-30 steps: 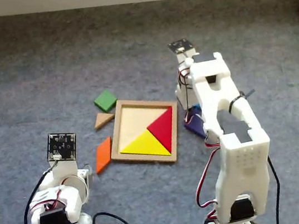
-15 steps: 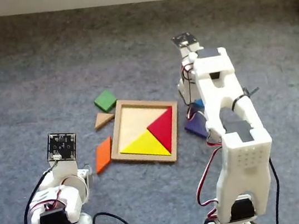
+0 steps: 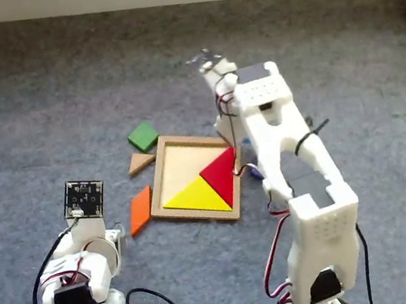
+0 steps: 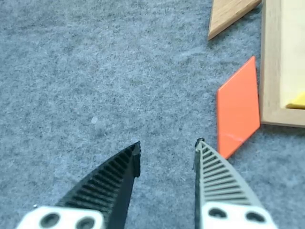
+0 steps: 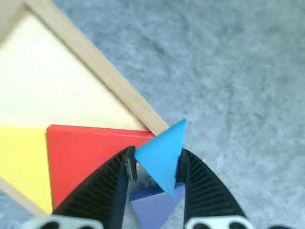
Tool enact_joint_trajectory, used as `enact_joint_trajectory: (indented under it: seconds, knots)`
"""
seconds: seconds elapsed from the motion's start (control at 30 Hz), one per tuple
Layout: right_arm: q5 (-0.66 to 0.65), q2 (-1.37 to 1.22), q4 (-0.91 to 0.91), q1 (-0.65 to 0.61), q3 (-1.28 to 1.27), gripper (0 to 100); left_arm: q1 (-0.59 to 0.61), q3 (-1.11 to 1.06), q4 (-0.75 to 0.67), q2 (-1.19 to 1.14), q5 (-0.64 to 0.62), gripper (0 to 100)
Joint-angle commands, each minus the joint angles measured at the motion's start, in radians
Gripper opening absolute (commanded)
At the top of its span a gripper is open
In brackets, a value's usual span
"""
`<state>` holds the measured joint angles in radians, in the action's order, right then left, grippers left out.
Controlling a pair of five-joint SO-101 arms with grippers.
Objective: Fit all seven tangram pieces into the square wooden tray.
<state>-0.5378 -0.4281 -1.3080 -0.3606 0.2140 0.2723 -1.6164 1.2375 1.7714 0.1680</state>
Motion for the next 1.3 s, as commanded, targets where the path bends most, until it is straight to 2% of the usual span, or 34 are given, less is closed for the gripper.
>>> enact_joint_trajectory:
  seconds: [0.0, 0.53, 0.63, 0.8, 1.07, 1.13, 1.27]
  knots:
    - [-0.086, 0.076, -0.007, -0.076, 0.05, 7.1, -0.012, 0.005, -0.017, 0.053, 0.009, 19]
    - [-0.384, 0.07, 0.005, -0.216, -0.019, 7.4, -0.012, -0.001, -0.018, 0.053, 0.011, 19]
    - [-0.381, 0.07, 0.038, -0.213, -0.051, 10.8, -0.013, -0.002, -0.018, 0.053, 0.011, 19]
    - [-0.345, 0.07, 0.041, -0.199, -0.065, 25.0, -0.013, -0.002, -0.018, 0.053, 0.011, 19]
    - [-0.322, 0.079, 0.03, -0.199, -0.058, 25.5, -0.012, -0.002, -0.018, 0.053, 0.011, 19]
    - [-0.296, 0.081, 0.028, -0.202, -0.058, 22.2, -0.012, -0.002, -0.018, 0.053, 0.011, 19]
    - [-0.164, 0.081, 0.038, -0.216, -0.056, 0.5, -0.012, -0.002, -0.018, 0.053, 0.011, 19]
